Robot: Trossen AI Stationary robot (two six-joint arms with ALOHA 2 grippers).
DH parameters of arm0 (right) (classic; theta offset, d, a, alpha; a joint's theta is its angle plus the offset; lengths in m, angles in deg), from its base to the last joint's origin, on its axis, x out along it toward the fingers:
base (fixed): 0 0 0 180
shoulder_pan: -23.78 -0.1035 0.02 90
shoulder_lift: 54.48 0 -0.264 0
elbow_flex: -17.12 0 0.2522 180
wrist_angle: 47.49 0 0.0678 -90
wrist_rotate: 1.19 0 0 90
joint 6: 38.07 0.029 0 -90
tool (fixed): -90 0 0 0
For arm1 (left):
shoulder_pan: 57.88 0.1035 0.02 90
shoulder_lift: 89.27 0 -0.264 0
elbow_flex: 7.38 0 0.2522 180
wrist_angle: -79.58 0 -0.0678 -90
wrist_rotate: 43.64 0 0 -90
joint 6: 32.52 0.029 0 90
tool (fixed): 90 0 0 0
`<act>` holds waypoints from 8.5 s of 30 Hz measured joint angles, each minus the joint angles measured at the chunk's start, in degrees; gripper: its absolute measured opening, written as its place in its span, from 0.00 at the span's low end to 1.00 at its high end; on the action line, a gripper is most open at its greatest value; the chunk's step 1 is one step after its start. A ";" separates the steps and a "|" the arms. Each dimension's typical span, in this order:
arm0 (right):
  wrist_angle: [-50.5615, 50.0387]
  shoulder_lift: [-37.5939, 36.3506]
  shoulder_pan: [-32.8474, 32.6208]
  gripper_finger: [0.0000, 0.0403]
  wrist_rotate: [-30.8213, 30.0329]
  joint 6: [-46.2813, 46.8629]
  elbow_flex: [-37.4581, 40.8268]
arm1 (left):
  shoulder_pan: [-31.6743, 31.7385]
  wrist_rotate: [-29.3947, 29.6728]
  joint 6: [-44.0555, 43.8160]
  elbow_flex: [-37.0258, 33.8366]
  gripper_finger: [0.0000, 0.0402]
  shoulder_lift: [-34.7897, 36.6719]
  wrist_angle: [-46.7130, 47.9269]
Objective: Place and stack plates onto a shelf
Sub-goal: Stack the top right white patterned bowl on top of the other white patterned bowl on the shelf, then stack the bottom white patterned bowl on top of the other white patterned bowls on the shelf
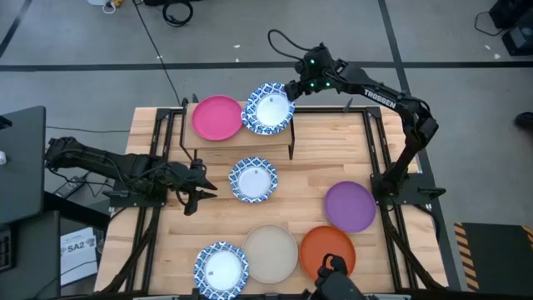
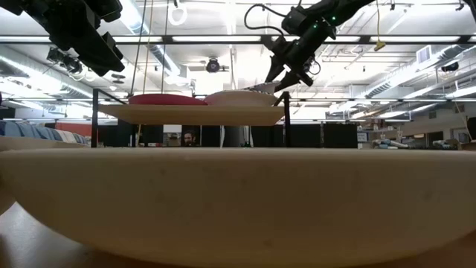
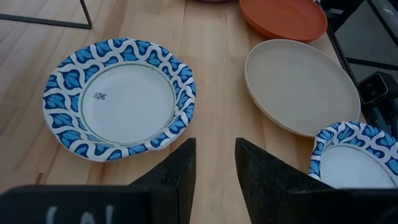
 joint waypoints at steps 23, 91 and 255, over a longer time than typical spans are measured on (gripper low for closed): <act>0.07 0.28 -0.67 0.04 0.81 5.52 0.92 | 0.01 -0.01 0.00 0.00 0.29 0.00 0.01; 0.46 0.33 0.30 0.45 -1.31 -2.13 0.92 | 0.01 -1.10 -0.57 0.00 0.29 0.00 0.00; 0.42 -14.58 -50.73 0.45 -6.78 -11.79 19.67 | 32.45 -28.51 -40.24 4.65 0.02 -5.99 -25.57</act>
